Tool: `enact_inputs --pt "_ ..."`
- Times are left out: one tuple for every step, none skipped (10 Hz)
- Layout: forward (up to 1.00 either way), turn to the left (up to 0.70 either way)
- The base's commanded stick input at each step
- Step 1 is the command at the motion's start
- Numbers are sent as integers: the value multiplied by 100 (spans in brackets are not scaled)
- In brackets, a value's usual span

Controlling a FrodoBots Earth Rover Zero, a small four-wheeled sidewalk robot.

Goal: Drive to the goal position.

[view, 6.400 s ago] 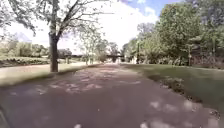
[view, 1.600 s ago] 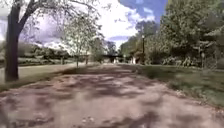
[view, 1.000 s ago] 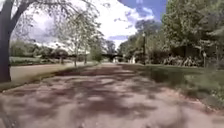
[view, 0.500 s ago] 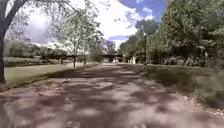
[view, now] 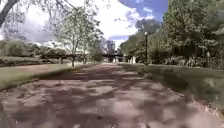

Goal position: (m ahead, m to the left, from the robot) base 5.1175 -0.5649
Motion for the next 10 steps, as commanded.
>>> enact_inputs --pt "100 0" --pt "100 31" --pt "100 39" --pt "100 30" --pt "100 1" --pt "100 0" --pt "100 0" --pt "100 0" --pt "100 0" --pt "100 0"
